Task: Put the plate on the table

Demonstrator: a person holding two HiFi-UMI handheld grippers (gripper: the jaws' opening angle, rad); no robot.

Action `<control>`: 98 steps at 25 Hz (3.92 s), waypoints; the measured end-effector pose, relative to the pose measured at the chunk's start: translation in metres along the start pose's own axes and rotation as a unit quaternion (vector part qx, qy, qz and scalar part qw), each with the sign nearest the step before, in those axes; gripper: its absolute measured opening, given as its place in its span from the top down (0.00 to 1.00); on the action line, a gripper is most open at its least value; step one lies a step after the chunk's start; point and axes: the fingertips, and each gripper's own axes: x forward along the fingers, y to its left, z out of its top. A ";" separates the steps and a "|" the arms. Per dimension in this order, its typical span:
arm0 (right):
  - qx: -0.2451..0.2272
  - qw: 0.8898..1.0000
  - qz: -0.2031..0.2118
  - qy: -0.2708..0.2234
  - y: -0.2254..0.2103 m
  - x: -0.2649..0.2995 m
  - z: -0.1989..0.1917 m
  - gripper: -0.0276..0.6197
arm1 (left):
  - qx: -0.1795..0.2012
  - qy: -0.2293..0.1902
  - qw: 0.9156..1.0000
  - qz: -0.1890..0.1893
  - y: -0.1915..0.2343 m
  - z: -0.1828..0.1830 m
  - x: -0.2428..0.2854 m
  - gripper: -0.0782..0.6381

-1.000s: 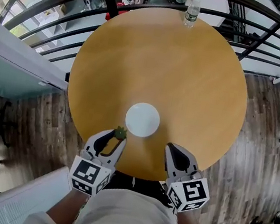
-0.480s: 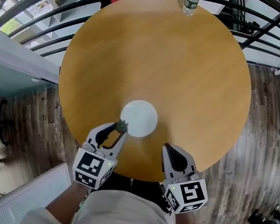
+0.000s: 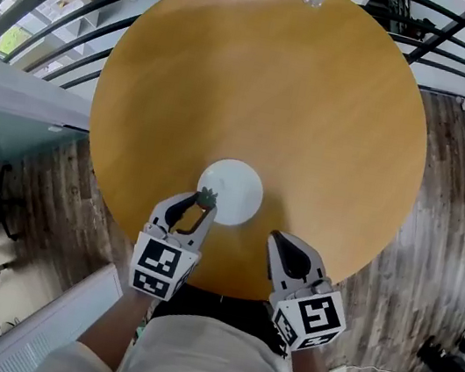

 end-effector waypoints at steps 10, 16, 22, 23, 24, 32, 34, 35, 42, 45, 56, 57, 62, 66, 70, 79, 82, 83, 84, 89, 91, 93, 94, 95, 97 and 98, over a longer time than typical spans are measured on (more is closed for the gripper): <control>0.017 1.000 -0.004 0.011 -0.007 0.010 -0.014 0.92 | 0.032 0.036 0.999 -0.007 0.001 -0.018 0.032 0.68; 0.028 0.999 -0.010 0.015 -0.011 0.012 -0.018 0.92 | 0.038 0.054 0.998 -0.009 0.002 -0.028 0.048 0.68; 0.036 0.999 -0.013 0.017 -0.014 0.013 -0.021 0.92 | 0.052 0.073 0.996 -0.011 -0.002 -0.037 0.063 0.68; 0.037 0.999 -0.014 0.017 -0.014 0.013 -0.022 0.92 | 0.056 0.075 0.995 -0.011 -0.002 -0.038 0.065 0.68; 0.038 0.999 -0.016 0.018 -0.015 0.012 -0.023 0.92 | 0.062 0.078 0.995 -0.011 -0.003 -0.039 0.067 0.68; 0.050 0.998 -0.029 0.019 -0.028 0.007 -0.027 0.92 | 0.079 0.095 0.992 -0.008 -0.006 -0.047 0.081 0.68; 0.051 0.998 -0.029 0.019 -0.027 0.007 -0.029 0.92 | 0.079 0.100 0.992 -0.008 -0.004 -0.049 0.084 0.68; 0.051 0.998 -0.028 0.019 -0.027 0.007 -0.029 0.92 | 0.079 0.102 0.992 -0.008 -0.004 -0.050 0.085 0.68; 0.055 0.998 -0.023 0.022 -0.026 0.009 -0.033 0.92 | 0.084 0.119 0.989 -0.008 -0.004 -0.056 0.093 0.68; 0.060 0.998 -0.028 0.024 -0.028 0.010 -0.033 0.92 | 0.084 0.125 0.989 -0.009 -0.002 -0.059 0.095 0.68; 0.075 0.996 -0.039 0.027 -0.036 0.009 -0.036 0.92 | 0.089 0.138 0.986 -0.013 -0.002 -0.063 0.098 0.68; 0.075 0.996 -0.040 0.028 -0.036 0.009 -0.037 0.92 | 0.089 0.138 0.986 -0.013 -0.002 -0.063 0.098 0.68; 0.077 0.996 -0.040 0.024 -0.037 0.011 -0.034 0.92 | 0.079 0.141 0.987 -0.018 -0.002 -0.063 0.098 0.67; 0.077 0.996 -0.038 0.024 -0.038 0.012 -0.033 0.92 | 0.067 0.142 0.987 -0.025 -0.002 -0.062 0.099 0.64; 0.073 0.996 -0.035 0.024 -0.035 0.013 -0.033 0.92 | 0.061 0.137 0.988 -0.026 -0.001 -0.060 0.094 0.63; 0.044 0.999 -0.018 0.008 -0.018 0.006 -0.017 0.92 | 0.037 0.093 0.995 -0.029 -0.009 -0.037 0.044 0.61; 0.030 1.000 -0.011 0.001 -0.009 -0.005 -0.010 0.92 | 0.032 0.062 0.997 -0.022 -0.015 -0.025 0.017 0.70; 0.023 1.000 -0.008 0.000 -0.004 -0.008 -0.008 0.92 | 0.038 0.052 0.998 -0.018 -0.017 -0.021 0.006 0.73; 0.017 1.000 -0.006 0.000 0.000 -0.011 -0.005 0.92 | 0.044 0.042 0.998 -0.013 -0.018 -0.017 -0.003 0.77; -0.012 1.000 0.005 -0.003 0.020 -0.024 0.016 0.92 | 0.045 -0.003 0.999 -0.008 -0.023 0.012 -0.053 0.83; -0.023 1.000 0.007 -0.007 0.028 -0.034 0.023 0.92 | 0.042 -0.021 0.999 -0.007 -0.030 0.020 -0.074 0.85; -0.033 0.999 0.008 -0.015 0.035 -0.044 0.031 0.92 | 0.035 -0.038 0.999 -0.002 -0.036 0.025 -0.092 0.85; -0.037 0.999 0.009 -0.020 0.038 -0.049 0.034 0.92 | 0.028 -0.045 0.999 0.002 -0.038 0.027 -0.100 0.86; -0.041 0.999 0.011 -0.025 0.042 -0.054 0.038 0.92 | 0.020 -0.053 0.998 0.008 -0.040 0.028 -0.109 0.86; -0.049 0.998 0.013 -0.036 0.046 -0.062 0.049 0.92 | 0.006 -0.069 0.997 0.021 -0.041 0.033 -0.123 0.86; -0.053 0.998 0.014 -0.041 0.048 -0.065 0.055 0.92 | 0.000 -0.076 0.997 0.025 -0.040 0.037 -0.129 0.86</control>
